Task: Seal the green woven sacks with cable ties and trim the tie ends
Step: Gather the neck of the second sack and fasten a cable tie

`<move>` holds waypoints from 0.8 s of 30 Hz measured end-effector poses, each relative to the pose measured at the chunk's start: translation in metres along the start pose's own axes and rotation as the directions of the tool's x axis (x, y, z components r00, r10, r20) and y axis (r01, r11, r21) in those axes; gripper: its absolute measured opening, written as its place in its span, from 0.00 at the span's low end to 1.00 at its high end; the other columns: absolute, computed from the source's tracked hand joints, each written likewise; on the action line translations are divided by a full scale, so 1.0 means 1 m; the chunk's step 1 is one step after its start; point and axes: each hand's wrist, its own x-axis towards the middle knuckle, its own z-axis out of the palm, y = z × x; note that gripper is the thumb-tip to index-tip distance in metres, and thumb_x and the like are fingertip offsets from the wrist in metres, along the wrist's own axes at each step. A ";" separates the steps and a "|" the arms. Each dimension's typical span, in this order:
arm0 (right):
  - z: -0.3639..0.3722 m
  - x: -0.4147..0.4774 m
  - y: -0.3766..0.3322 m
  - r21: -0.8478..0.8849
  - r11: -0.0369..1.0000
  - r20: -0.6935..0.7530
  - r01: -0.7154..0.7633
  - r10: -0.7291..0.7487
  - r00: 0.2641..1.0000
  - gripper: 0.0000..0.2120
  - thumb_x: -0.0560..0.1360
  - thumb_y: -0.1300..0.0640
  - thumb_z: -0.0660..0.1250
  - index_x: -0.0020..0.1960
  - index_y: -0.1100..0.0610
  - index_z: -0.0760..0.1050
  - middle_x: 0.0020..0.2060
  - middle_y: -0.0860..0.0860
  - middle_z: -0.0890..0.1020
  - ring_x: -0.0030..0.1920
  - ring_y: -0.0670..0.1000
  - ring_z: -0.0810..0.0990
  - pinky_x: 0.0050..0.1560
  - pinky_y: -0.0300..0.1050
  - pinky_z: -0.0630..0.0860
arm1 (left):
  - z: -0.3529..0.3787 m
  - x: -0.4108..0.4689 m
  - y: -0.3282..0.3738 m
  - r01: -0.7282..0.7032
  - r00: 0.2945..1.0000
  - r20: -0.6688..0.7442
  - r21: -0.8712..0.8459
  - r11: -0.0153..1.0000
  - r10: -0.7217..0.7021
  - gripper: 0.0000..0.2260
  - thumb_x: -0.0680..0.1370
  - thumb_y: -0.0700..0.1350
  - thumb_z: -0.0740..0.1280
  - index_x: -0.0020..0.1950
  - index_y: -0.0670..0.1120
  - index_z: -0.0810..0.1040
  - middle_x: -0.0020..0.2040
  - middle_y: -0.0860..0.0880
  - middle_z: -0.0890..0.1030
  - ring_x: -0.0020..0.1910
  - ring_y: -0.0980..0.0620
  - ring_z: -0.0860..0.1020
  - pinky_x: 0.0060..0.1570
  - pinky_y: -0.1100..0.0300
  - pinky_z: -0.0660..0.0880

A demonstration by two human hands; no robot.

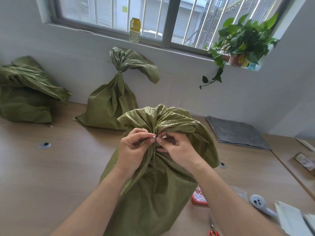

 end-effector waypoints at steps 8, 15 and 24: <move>-0.004 -0.004 -0.003 0.023 0.999 0.040 -0.047 0.046 0.998 0.02 0.80 0.66 0.70 0.50 0.64 0.82 0.50 0.58 0.84 0.59 0.61 0.84 0.57 0.54 0.85 | 0.000 -0.004 0.000 0.013 1.000 -0.005 0.000 1.000 -0.013 0.05 0.71 0.36 0.77 0.47 0.39 0.88 0.48 0.48 0.80 0.50 0.49 0.81 0.55 0.58 0.78; -0.006 -0.009 -0.003 0.045 0.997 0.038 -0.062 0.060 0.997 0.03 0.80 0.66 0.70 0.51 0.66 0.81 0.48 0.57 0.84 0.58 0.59 0.84 0.58 0.54 0.84 | 0.002 -0.006 0.003 0.036 0.999 0.009 -0.011 0.999 -0.036 0.05 0.71 0.37 0.77 0.45 0.43 0.89 0.48 0.50 0.80 0.50 0.50 0.80 0.55 0.59 0.78; -0.006 -0.016 -0.002 0.031 0.997 0.027 -0.074 0.073 0.997 0.03 0.80 0.65 0.70 0.52 0.64 0.82 0.52 0.58 0.85 0.57 0.55 0.86 0.57 0.52 0.85 | 0.002 -0.012 0.003 0.009 0.999 0.038 0.048 0.999 -0.011 0.05 0.71 0.35 0.77 0.46 0.39 0.88 0.49 0.46 0.79 0.50 0.51 0.80 0.55 0.61 0.77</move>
